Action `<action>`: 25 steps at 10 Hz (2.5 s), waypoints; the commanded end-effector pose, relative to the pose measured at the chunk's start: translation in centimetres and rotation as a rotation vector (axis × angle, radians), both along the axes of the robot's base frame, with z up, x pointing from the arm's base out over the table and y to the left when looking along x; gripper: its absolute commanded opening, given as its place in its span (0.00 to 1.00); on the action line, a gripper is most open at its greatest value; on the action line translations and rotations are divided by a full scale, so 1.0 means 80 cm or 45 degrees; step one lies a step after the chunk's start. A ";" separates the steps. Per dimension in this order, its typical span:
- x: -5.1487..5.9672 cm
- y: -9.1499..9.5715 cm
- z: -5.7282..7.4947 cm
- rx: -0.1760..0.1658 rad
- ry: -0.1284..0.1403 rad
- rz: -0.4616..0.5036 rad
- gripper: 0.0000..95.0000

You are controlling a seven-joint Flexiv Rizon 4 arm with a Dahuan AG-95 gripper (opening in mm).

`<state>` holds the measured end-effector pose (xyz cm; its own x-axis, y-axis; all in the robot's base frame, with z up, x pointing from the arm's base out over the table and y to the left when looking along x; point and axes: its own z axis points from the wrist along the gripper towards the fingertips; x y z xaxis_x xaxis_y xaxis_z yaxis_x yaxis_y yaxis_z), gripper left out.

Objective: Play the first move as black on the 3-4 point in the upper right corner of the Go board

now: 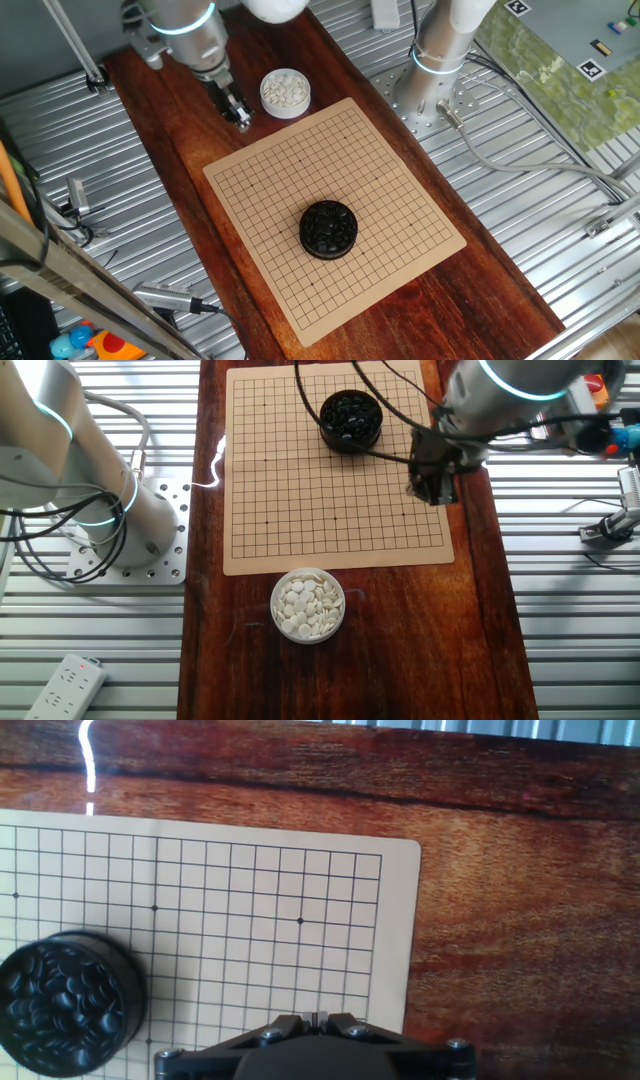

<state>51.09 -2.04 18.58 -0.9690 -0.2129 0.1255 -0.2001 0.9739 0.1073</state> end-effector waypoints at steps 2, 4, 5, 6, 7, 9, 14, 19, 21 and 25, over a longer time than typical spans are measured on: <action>0.018 -0.019 0.001 0.010 0.008 0.024 0.00; 0.033 -0.033 -0.002 0.011 0.017 0.037 0.00; 0.039 -0.035 -0.003 0.011 0.020 0.037 0.00; 0.048 -0.038 -0.006 0.012 0.027 0.038 0.00; 0.053 -0.038 -0.009 0.011 0.028 0.035 0.00; 0.069 -0.036 -0.019 0.018 0.028 0.045 0.00; 0.088 -0.033 -0.048 0.013 0.041 0.032 0.00; 0.101 -0.067 -0.050 0.024 0.052 0.089 0.00; 0.105 -0.076 -0.046 0.027 0.056 0.102 0.00; 0.118 -0.082 -0.058 0.028 0.064 0.126 0.00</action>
<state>60.67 -8.62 13.81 -0.9338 -0.3149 0.1700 -0.2933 0.9456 0.1406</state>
